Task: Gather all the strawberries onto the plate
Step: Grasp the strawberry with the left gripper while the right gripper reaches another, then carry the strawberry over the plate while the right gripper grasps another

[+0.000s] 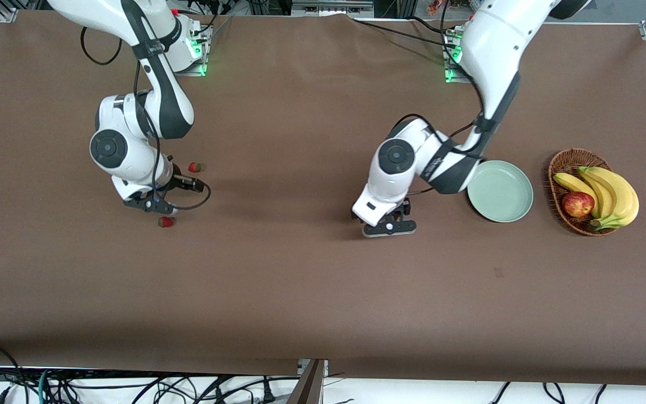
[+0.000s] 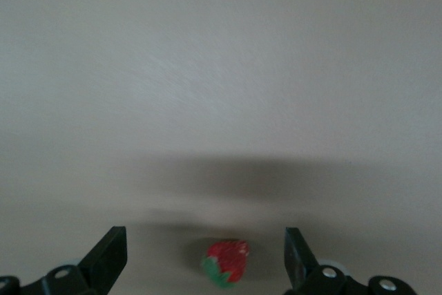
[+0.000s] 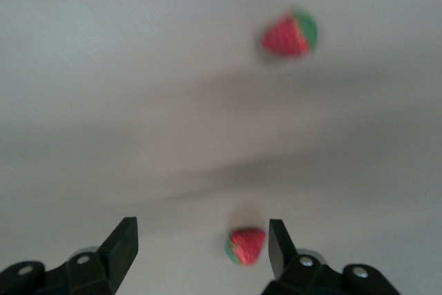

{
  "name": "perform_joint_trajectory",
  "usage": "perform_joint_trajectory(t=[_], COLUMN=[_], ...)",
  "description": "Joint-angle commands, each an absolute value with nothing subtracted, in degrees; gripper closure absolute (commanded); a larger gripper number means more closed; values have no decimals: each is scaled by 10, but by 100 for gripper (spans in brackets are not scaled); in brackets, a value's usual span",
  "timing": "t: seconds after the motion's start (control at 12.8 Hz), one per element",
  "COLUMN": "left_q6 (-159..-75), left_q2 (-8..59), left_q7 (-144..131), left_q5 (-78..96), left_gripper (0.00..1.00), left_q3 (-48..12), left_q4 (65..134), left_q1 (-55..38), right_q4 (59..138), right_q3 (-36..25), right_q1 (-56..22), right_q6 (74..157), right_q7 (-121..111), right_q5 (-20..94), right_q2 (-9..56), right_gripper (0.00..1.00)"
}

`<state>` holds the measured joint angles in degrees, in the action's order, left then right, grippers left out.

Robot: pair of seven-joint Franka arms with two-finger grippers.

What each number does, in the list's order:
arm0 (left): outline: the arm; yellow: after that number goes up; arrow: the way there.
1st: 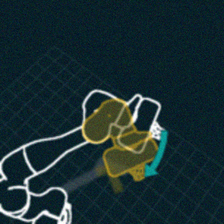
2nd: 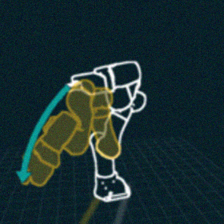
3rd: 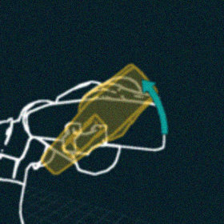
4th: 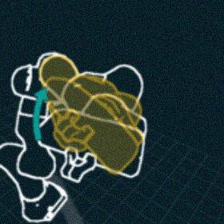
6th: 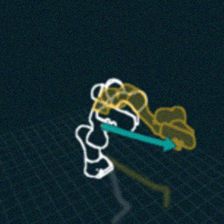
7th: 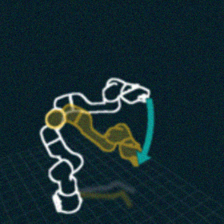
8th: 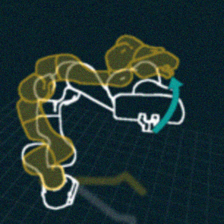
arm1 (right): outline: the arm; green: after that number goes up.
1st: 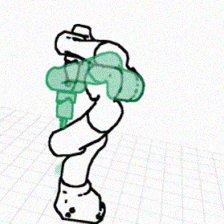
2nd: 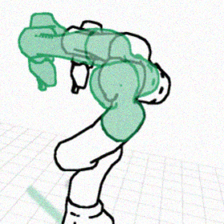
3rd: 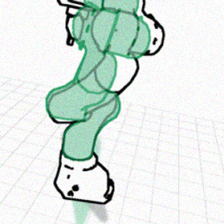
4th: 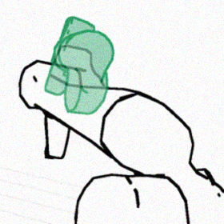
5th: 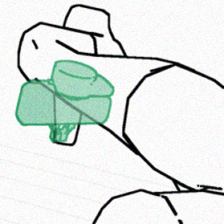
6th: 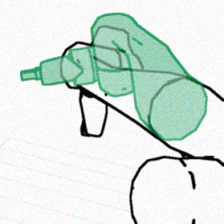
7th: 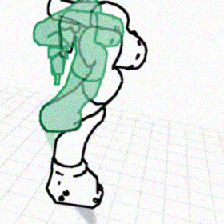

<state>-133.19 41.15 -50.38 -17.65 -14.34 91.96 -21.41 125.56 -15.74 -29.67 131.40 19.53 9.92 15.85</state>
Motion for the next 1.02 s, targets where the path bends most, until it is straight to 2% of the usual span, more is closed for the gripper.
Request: perform_joint_trajectory(t=[0.0, 0.24, 0.39, 0.47, 0.63, 0.71, 0.94], left_q6=[-1342, -1342, -1346, -1346, -1342, -1340, -1339], left_q2=[430, 431, 433, 434, 432, 432, 432], left_q7=[-524, -523, -523, -523, -522, -523, -525], left_q5=[-202, -194, -194, -189, -157, -151, -144], left_gripper=[0, 0, 0, 0, 0, 6, 47], left_q3=[-138, -140, -141, -141, -144, -145, -150], left_q4=[908, 934, 940, 943, 944, 944, 944], left_q1=[-219, -217, -216, -216, -219, -221, -221], right_q4=[1359, 1414, 1423, 1423, 1423, 1423, 1421], right_q3=[-156, -149, -136, -135, -135, -135, -135], right_q1=[-302, -303, -303, -303, -303, -303, -303], right_q6=[1380, 1464, 1493, 1495, 1499, 1500, 1500], right_q7=[189, 189, 189, 188, 188, 187, 185], right_q5=[142, 145, 145, 145, 145, 145, 145], right_q2=[121, 134, 146, 149, 154, 155, 159], right_gripper=[15, 15, 17, 20, 33, 38, 62])
